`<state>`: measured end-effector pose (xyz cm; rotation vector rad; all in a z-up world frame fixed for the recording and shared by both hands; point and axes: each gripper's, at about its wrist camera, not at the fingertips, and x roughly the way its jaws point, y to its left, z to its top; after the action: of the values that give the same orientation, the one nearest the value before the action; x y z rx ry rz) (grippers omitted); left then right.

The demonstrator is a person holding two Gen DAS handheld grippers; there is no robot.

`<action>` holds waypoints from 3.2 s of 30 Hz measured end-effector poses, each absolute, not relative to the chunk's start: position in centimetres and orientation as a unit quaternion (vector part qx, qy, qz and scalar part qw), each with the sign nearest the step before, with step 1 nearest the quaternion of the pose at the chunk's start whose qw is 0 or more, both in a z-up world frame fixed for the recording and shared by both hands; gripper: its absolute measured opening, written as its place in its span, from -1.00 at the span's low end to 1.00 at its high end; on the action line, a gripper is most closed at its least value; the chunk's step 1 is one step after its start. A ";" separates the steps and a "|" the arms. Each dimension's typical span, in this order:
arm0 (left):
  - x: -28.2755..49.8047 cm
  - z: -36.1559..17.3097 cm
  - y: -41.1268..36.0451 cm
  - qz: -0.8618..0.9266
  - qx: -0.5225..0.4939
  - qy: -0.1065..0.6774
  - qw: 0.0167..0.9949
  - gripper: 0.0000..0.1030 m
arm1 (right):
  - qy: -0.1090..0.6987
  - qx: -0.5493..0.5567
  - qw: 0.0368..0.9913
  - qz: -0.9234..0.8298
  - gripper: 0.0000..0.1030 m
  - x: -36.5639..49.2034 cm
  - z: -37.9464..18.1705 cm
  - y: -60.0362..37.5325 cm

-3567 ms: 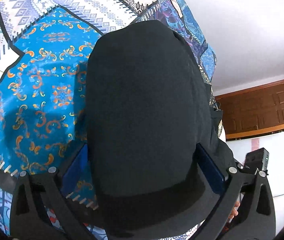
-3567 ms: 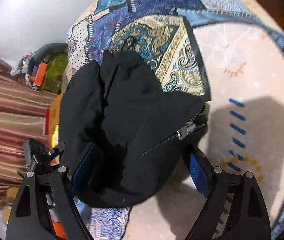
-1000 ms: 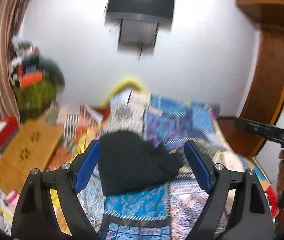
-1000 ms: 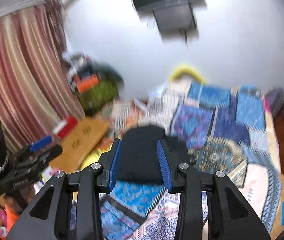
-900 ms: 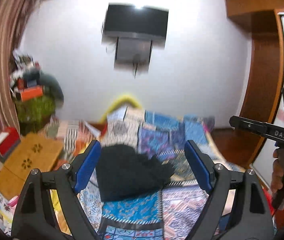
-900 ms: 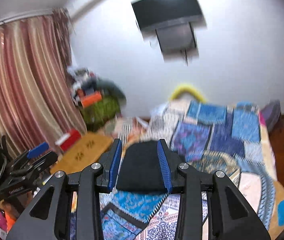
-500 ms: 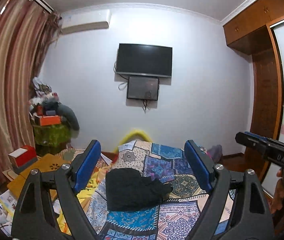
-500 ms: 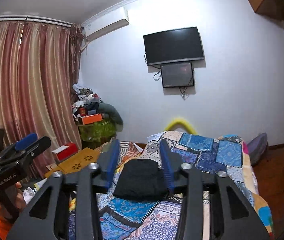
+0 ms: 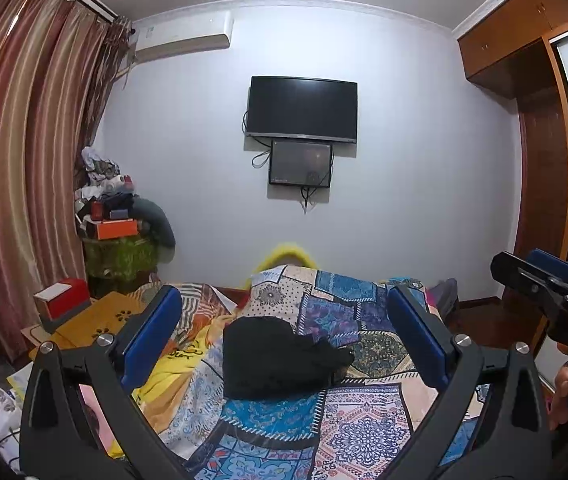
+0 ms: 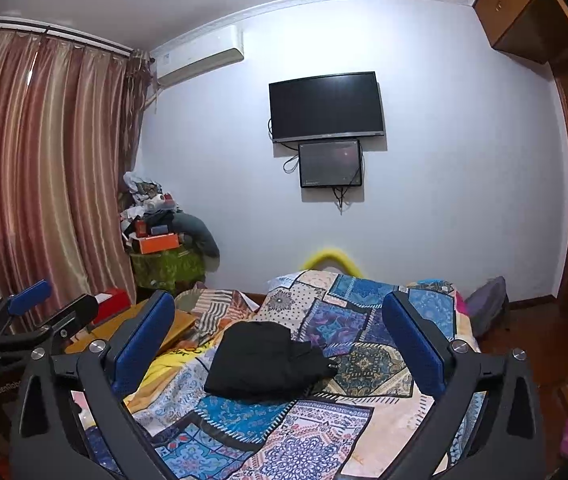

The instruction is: Fold large clothes

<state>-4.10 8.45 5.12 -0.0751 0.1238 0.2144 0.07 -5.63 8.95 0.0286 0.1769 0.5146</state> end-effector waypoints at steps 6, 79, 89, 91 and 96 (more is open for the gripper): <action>-4.3 4.9 8.1 0.107 -0.036 0.063 0.992 0.99 | 0.091 0.012 0.963 0.255 1.00 -0.5 8.4 -6.0; -4.0 3.9 8.2 0.092 -0.053 0.080 0.991 0.99 | 0.124 -0.002 0.961 0.247 1.00 -0.8 8.5 -6.7; -3.7 3.7 8.0 0.092 -0.051 0.084 0.991 0.99 | 0.128 0.001 0.961 0.244 1.00 -0.7 8.2 -6.6; -3.6 3.7 8.0 0.092 -0.051 0.086 0.991 0.99 | 0.129 0.002 0.961 0.244 1.00 -0.7 8.2 -6.6; -3.4 3.5 8.0 0.089 -0.052 0.090 0.991 0.99 | 0.131 0.002 0.961 0.243 1.00 -0.5 8.1 -6.6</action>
<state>-3.38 7.99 3.54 -0.1052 0.1815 0.1781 -0.54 -6.56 8.11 0.0041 0.2664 0.4917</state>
